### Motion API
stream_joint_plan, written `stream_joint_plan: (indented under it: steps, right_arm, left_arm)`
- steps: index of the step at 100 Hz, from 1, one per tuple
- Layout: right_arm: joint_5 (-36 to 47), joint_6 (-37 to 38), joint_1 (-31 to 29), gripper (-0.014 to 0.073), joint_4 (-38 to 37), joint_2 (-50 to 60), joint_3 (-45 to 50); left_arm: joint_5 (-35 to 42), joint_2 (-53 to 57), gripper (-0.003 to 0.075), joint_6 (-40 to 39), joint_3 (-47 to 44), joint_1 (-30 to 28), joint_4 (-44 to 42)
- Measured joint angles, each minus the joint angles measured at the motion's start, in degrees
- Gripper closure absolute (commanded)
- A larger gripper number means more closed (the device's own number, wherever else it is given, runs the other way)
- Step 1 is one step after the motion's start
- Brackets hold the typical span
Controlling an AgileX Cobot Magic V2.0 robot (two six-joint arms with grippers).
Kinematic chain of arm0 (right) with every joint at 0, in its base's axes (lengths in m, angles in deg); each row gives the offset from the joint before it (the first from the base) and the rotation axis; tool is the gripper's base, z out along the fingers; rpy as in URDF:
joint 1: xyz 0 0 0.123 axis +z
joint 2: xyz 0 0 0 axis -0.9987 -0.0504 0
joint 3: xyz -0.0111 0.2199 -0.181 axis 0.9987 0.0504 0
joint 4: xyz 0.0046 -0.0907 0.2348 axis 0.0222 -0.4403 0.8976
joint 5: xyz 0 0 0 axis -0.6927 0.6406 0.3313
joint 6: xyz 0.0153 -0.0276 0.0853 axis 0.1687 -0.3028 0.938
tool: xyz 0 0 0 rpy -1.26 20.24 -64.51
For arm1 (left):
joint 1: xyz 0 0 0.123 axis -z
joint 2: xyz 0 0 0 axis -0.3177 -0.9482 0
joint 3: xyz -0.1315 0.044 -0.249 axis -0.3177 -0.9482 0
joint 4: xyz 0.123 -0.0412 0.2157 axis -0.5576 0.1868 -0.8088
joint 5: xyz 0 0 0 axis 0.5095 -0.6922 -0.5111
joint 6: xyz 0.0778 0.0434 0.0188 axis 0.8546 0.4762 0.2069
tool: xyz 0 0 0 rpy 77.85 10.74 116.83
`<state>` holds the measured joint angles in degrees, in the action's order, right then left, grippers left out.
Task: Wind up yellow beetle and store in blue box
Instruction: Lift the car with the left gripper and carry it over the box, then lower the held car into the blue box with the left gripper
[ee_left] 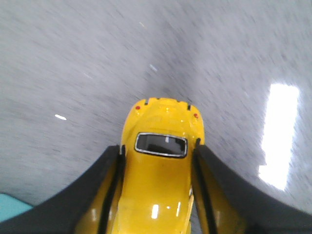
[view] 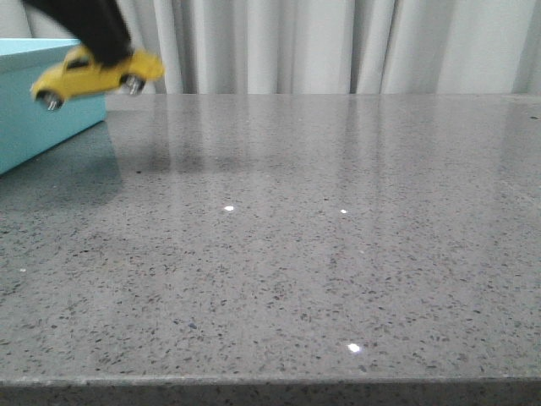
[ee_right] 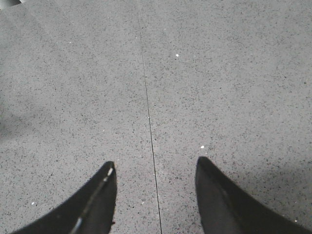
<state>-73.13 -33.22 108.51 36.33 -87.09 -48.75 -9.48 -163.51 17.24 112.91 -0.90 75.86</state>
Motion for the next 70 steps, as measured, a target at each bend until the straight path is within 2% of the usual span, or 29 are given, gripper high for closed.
stream_joint_plan:
  steps: [13,27,46,70]
  right_arm:
    - [0.00,0.00,0.00,0.0212,0.23,0.00,0.00]
    - [0.00,0.00,0.00,0.0212,0.33,0.00,0.00]
    - [0.00,0.00,0.00,0.0212,0.56,0.00,0.00]
    - [0.00,0.00,0.00,0.0212,0.56,0.00,0.00]
  left_arm:
    - [-0.32,0.22,0.0542,-5.09,7.11,-0.35,0.14]
    - [-0.46,1.67,0.0542,-12.85,12.43,-3.36,0.23]
    - [0.13,3.75,0.0542,-29.37,14.63,-11.53,0.28]
    - [-6.13,3.77,0.0542,-37.11,14.76,-23.37,0.05]
